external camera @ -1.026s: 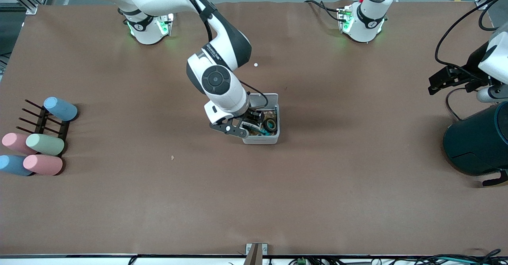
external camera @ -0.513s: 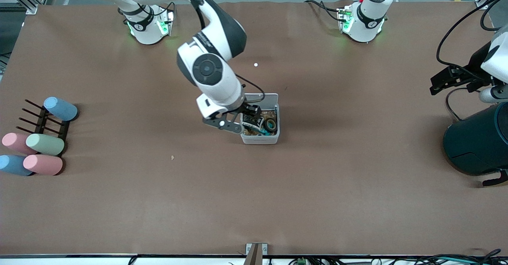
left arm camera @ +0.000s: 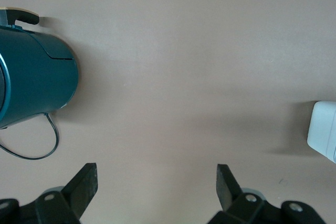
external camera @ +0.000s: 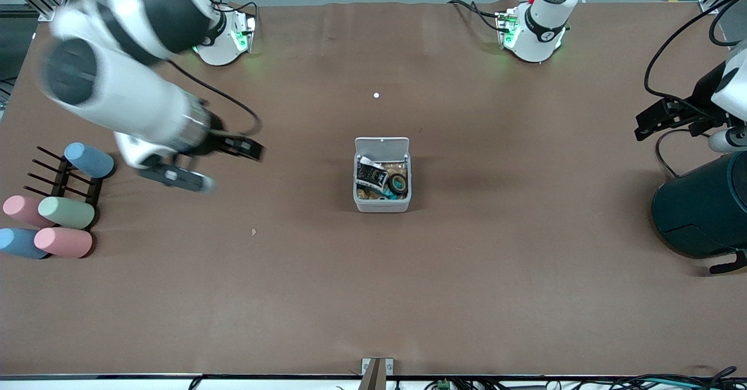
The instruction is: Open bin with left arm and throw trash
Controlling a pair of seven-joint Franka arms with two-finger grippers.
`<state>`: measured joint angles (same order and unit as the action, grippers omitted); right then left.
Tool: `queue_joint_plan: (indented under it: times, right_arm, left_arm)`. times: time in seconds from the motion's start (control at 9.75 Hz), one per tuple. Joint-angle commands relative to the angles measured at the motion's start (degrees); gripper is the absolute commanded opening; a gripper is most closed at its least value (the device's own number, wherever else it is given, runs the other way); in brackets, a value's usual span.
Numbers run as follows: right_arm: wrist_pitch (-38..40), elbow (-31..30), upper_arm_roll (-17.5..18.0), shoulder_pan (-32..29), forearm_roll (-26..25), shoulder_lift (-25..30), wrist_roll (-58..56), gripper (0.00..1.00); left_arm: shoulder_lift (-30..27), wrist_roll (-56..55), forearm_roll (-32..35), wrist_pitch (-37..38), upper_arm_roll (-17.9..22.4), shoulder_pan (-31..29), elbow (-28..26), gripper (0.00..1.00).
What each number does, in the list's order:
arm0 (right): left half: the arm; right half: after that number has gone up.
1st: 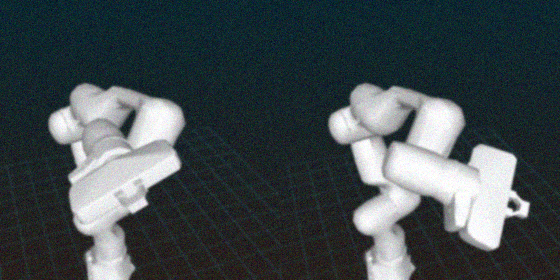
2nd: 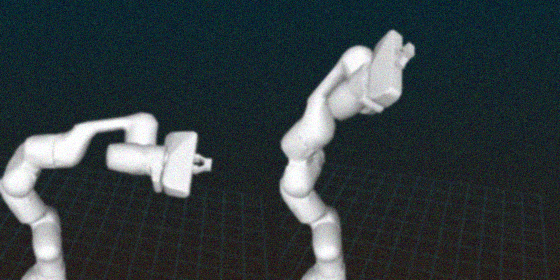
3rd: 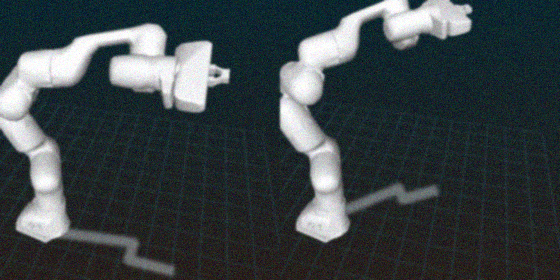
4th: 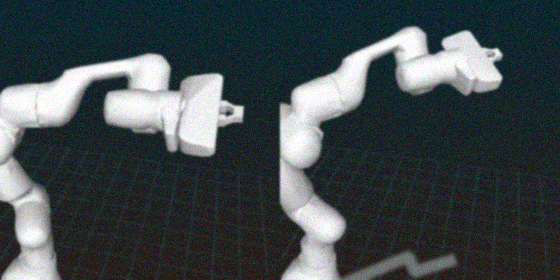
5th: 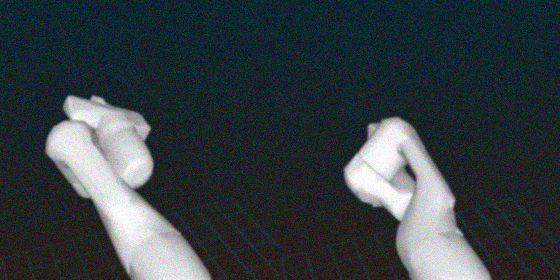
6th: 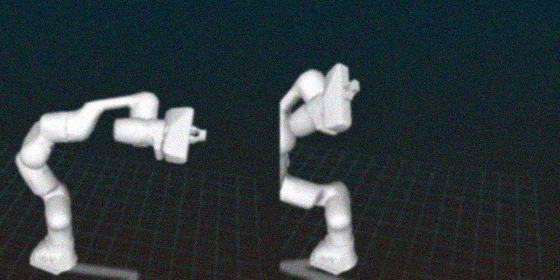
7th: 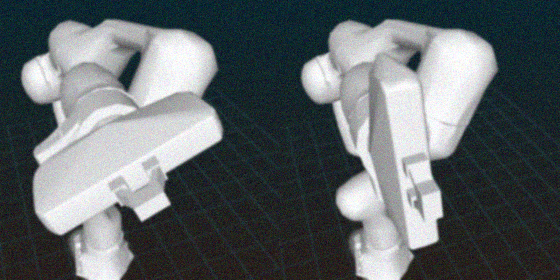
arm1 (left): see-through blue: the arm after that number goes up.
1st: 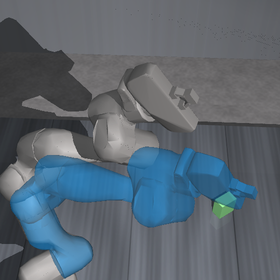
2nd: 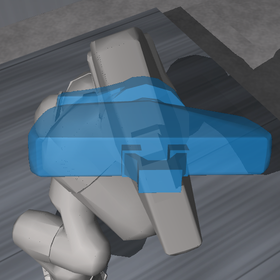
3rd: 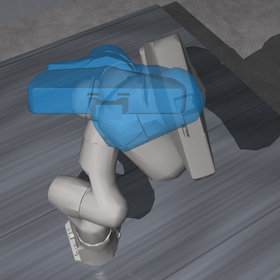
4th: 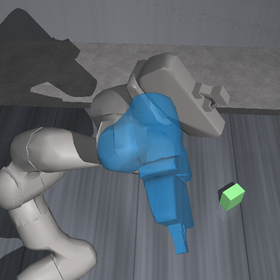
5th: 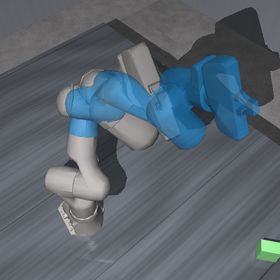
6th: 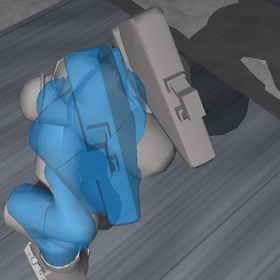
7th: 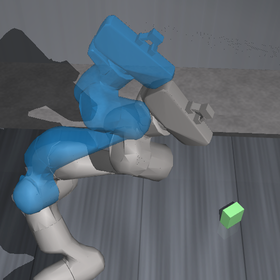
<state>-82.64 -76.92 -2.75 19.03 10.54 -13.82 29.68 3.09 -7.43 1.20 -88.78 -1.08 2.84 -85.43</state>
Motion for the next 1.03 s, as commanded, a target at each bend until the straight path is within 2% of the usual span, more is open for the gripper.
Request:
queue_joint_plan:
  times: [0.0, 0.21, 0.41, 0.62, 0.92]
  right_arm:
    - [5.96, -3.23, 1.08, -6.95, -2.89, 6.68, -13.08, 0.87]
    - [9.59, -5.94, 1.08, -12.41, -6.13, 12.13, -26.10, 0.91]
    - [9.86, -6.75, 1.08, -16.82, -6.49, 14.43, -34.30, 0.97]
    - [10.04, -7.19, 1.86, -16.40, -11.39, 15.40, -34.95, 0.99]
    - [9.34, -7.37, 1.95, -13.68, -11.95, 14.88, -34.43, 0.99]
  left_arm:
    - [0.96, 0.13, -0.76, 0.18, 0.11, -0.11, 1.85, 1.00]
    - [0.96, 0.48, -0.76, 0.18, 0.11, -0.11, 1.85, 1.00]
    - [0.96, 0.22, -0.68, 0.18, 0.11, -0.11, 1.85, 1.00]
    - [0.96, 0.57, -0.76, 0.18, 0.11, -0.11, 1.85, 1.00]
    - [0.96, 0.83, -0.76, 0.18, 0.11, -0.11, 1.76, 1.00]
